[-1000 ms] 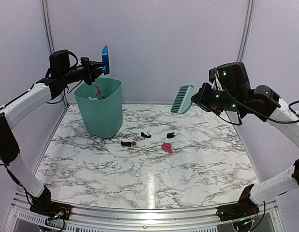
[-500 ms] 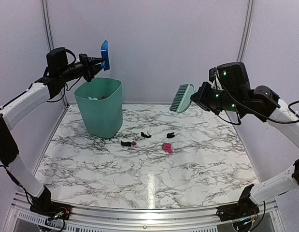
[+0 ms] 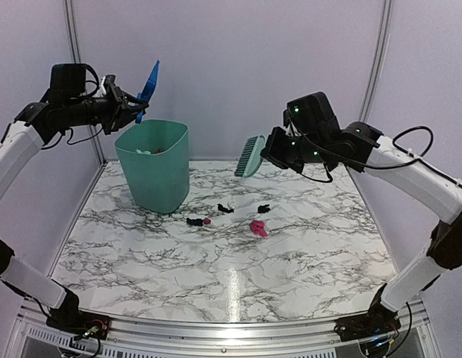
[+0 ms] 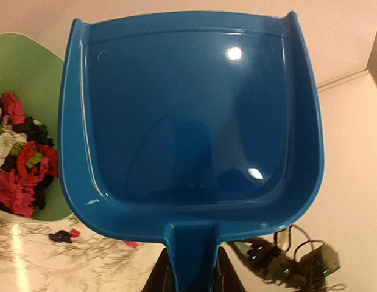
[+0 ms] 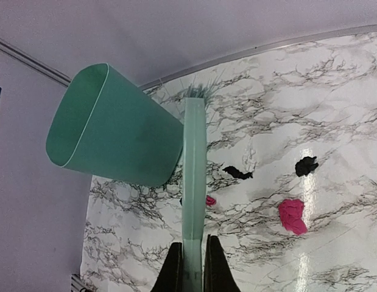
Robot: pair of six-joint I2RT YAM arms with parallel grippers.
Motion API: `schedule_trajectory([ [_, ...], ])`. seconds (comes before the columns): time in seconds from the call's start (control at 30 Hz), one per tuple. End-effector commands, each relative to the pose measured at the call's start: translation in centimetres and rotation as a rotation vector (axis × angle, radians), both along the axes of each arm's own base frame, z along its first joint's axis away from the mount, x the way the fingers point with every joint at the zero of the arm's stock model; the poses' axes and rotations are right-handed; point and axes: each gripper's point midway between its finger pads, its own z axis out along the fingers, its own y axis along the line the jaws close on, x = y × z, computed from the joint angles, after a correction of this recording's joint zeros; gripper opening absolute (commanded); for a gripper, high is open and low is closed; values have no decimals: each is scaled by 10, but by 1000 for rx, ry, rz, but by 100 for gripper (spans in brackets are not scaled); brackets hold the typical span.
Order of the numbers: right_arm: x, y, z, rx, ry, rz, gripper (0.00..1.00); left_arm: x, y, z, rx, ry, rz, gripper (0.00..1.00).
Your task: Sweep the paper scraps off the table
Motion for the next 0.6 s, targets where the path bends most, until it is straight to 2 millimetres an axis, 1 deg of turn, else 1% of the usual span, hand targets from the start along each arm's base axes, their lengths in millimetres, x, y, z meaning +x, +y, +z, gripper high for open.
schedule_trajectory([
  [0.0,16,32,18,81,-14,60,0,-39,16,-31,376,-85,-10,0],
  [0.1,28,53,2,88,37,76,0,-62,16,-42,515,-127,-39,0],
  [0.17,36,67,-10,98,83,85,0,-77,15,-53,575,-137,-64,0],
  [0.23,42,80,-25,109,134,90,0,-90,17,-66,612,-132,-84,0],
  [0.27,49,86,-39,106,164,81,0,-96,17,-71,626,-134,-94,0],
  [0.3,50,94,-47,125,201,97,0,-103,19,-75,637,-141,-99,0],
  [0.33,54,99,-51,145,224,100,0,-109,19,-79,651,-145,-105,0],
  [0.4,61,109,-67,174,282,98,0,-118,20,-89,683,-152,-119,0],
  [0.43,63,114,-73,190,302,101,0,-125,18,-94,693,-160,-143,0],
  [0.53,68,126,-94,210,354,101,0,-134,22,-112,773,-173,-149,0],
  [0.57,69,129,-100,216,371,97,0,-138,23,-122,801,-168,-161,0],
])
